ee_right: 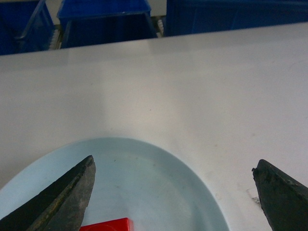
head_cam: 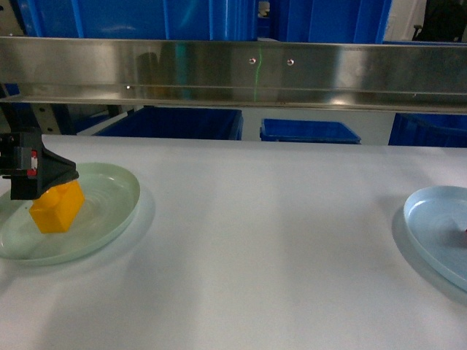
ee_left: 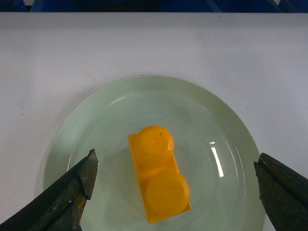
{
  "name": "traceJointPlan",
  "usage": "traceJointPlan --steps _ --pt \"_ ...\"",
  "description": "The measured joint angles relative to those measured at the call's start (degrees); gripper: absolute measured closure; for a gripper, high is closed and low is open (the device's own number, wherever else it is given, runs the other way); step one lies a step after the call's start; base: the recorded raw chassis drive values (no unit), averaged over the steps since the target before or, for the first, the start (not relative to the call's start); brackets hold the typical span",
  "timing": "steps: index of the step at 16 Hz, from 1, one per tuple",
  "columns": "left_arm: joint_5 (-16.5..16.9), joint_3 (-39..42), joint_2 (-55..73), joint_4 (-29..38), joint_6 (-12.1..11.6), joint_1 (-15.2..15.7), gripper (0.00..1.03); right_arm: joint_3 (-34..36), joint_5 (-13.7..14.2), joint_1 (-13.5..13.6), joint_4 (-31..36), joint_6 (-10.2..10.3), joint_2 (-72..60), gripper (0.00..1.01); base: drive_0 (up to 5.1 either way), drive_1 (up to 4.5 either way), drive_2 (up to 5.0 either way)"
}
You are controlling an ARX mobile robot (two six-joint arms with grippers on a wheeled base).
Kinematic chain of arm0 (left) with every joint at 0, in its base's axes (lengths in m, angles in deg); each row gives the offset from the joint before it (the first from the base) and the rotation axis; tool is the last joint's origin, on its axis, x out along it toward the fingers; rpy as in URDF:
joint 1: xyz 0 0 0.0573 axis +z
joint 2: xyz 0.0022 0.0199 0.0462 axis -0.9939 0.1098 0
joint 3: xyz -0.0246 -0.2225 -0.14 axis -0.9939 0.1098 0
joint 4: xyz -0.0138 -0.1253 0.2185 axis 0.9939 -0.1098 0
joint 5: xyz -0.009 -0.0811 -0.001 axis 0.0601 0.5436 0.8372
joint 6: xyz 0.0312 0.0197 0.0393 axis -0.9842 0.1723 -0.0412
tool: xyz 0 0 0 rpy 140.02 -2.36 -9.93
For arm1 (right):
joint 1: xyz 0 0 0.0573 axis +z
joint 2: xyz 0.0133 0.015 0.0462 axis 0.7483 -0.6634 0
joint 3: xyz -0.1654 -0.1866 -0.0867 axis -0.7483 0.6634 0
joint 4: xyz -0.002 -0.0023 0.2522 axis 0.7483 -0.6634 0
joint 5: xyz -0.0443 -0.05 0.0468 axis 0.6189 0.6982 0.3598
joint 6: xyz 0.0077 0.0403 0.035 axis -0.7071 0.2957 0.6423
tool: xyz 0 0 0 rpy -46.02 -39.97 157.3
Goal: Sort and place red and yellow blocks in left bins
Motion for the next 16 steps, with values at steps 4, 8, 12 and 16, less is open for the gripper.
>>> traceJointPlan --steps 4,8,12,16 --pt "0.0 0.0 0.0 0.0 0.0 0.0 0.05 -3.1 -8.2 -0.6 -5.7 3.8 -1.3 0.03 0.0 0.00 0.0" --pt "0.0 0.0 0.0 0.0 0.0 0.0 0.05 -1.9 -9.7 -0.5 -8.2 2.4 -1.7 0.03 0.0 0.00 0.0" --pt "0.0 0.0 0.0 0.0 0.0 0.0 0.05 -1.5 -10.6 1.8 -8.3 0.7 -2.3 0.03 0.0 0.00 0.0" --pt "0.0 0.0 0.0 0.0 0.0 0.0 0.05 -2.8 -10.3 2.0 -6.8 -0.4 -7.6 0.03 0.0 0.00 0.0"
